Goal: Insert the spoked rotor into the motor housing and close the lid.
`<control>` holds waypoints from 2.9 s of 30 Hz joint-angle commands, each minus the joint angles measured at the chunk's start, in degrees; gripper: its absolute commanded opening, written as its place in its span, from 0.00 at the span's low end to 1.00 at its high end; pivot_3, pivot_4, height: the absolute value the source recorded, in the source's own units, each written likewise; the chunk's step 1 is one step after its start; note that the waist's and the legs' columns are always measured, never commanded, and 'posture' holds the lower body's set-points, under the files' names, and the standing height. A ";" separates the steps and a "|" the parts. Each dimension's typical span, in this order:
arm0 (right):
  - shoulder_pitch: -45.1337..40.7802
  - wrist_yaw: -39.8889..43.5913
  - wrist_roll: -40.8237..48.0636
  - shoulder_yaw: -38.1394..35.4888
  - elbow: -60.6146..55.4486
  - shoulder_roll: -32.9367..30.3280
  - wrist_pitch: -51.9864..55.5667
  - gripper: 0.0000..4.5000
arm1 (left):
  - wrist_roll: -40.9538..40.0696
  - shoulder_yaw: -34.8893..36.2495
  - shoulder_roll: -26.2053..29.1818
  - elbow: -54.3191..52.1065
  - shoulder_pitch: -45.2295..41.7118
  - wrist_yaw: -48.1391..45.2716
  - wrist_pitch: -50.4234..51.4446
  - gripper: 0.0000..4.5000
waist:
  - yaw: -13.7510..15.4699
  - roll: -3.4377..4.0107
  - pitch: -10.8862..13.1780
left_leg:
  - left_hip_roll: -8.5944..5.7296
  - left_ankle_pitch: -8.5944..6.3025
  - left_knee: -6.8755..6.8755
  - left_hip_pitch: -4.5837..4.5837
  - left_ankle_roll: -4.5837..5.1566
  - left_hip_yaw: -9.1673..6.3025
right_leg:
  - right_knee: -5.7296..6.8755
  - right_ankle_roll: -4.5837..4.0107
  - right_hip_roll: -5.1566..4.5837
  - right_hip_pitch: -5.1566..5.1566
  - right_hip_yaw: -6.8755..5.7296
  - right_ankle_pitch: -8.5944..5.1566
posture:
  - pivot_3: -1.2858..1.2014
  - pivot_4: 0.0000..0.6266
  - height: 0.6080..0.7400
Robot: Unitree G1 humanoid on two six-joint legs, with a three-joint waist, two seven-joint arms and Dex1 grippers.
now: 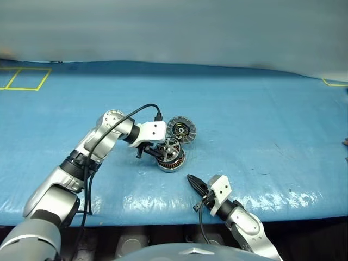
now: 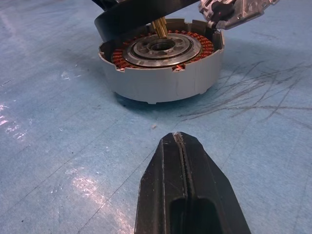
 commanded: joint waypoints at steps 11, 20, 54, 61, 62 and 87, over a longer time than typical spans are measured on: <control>-0.33 -0.27 -0.87 -0.43 -1.21 -0.15 0.70 0.00 | 0.05 -0.33 0.68 -1.67 0.04 -2.29 -0.70 0.30 | -0.03 0.00 0.00 | 0.00 0.00 0.00 0.00 0.00 0.00 | 0.00 0.00 0.00 0.00 0.00 0.00 | 0.52 0.24 1.00; -0.47 -0.18 -1.01 -0.53 -1.31 -0.23 0.97 0.00 | 0.34 -0.31 0.47 -1.60 -0.29 -2.47 -0.54 0.68 | -0.02 0.00 0.00 | 0.00 0.00 0.00 0.00 0.00 0.00 | 0.00 0.00 0.00 0.00 0.00 -0.01 | 0.52 0.24 1.00; -0.66 0.01 0.56 -2.12 -2.42 -0.29 0.13 0.00 | -21.63 28.66 -8.30 -27.14 40.77 20.96 -3.95 0.01 | -0.16 0.12 -0.03 | 0.37 0.00 -0.04 0.07 -0.01 -0.01 | -0.08 -0.13 -0.15 0.07 -0.10 0.05 | 0.52 0.24 1.00; -3.05 0.37 1.75 -3.20 -3.77 -0.19 2.42 0.00 | -18.19 27.84 -14.58 -24.19 52.21 29.16 -14.56 0.01 | 0.08 0.22 0.00 | 0.37 -0.02 -0.04 0.34 0.01 0.08 | -0.09 -0.05 -0.29 0.02 -0.11 0.00 | 0.52 0.24 1.00; -3.25 0.43 1.69 -3.14 -3.85 -0.28 2.55 0.00 | -16.86 27.55 -15.25 -23.28 53.06 30.37 -16.72 0.01 | 0.09 0.23 -0.01 | 0.38 -0.02 -0.05 0.35 0.01 0.09 | -0.09 -0.04 -0.29 0.02 -0.13 -0.01 | 0.52 0.24 1.00; -22.55 -7.40 3.29 -9.56 -7.80 -2.03 35.18 0.00 | -12.24 19.67 -19.96 -11.28 58.40 36.01 -35.13 0.01 | -0.31 0.30 -0.03 | 0.35 -0.06 -0.32 0.21 0.08 0.24 | -0.30 -0.32 -0.39 -0.21 -0.23 0.13 | 0.52 0.24 1.00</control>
